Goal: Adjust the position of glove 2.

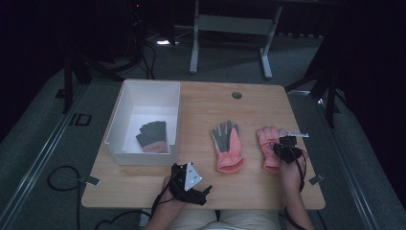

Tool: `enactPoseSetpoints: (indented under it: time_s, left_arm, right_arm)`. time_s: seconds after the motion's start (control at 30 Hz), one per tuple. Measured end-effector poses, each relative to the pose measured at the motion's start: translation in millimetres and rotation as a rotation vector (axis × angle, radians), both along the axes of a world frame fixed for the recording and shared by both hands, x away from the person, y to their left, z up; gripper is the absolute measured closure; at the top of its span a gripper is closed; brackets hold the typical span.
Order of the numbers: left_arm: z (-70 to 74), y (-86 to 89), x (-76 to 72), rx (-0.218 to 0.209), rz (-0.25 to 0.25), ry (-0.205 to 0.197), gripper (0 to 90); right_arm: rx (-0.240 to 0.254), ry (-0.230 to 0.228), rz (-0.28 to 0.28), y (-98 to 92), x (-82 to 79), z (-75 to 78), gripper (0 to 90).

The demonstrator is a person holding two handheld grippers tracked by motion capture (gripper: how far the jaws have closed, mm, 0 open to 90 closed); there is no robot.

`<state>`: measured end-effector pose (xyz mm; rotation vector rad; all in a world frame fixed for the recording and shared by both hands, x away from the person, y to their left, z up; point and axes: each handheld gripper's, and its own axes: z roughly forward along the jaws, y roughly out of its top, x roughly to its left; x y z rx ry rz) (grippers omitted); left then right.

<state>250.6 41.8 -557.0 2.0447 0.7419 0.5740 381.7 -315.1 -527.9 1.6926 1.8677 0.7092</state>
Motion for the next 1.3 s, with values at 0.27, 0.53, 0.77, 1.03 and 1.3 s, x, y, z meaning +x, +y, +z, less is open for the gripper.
enactPoseSetpoints:
  time_s: [0.27, 0.53, 0.77, 1.03, 1.3]
  left_arm:
    - [0.9, -0.2, -1.0, -0.003, -0.005, -0.009, 0.3]
    - [0.7, -1.3, -0.3, -0.005, -0.007, -0.004, 0.3]
    - [-0.3, -0.4, 1.4, -0.005, -0.004, -0.001, 0.3]
    - [-0.5, -0.4, 0.2, -0.003, -0.004, -0.004, 0.3]
    - [0.3, 0.8, 0.2, -0.007, 0.002, -0.008, 0.4]
  right_arm:
    - [-0.086, -0.028, 0.172, -12.6, -2.0, 16.8, 71.6]
    - [-0.110, 0.003, 0.292, -24.9, 9.2, 26.8, 57.8]
    - [-0.111, 0.042, 0.295, -24.0, 13.4, 13.2, 55.2]
    - [-0.089, 0.053, 0.231, -22.2, 14.4, 0.5, 69.8]
    - [-0.102, 0.041, 0.184, -14.1, 11.3, 0.3, 81.6]
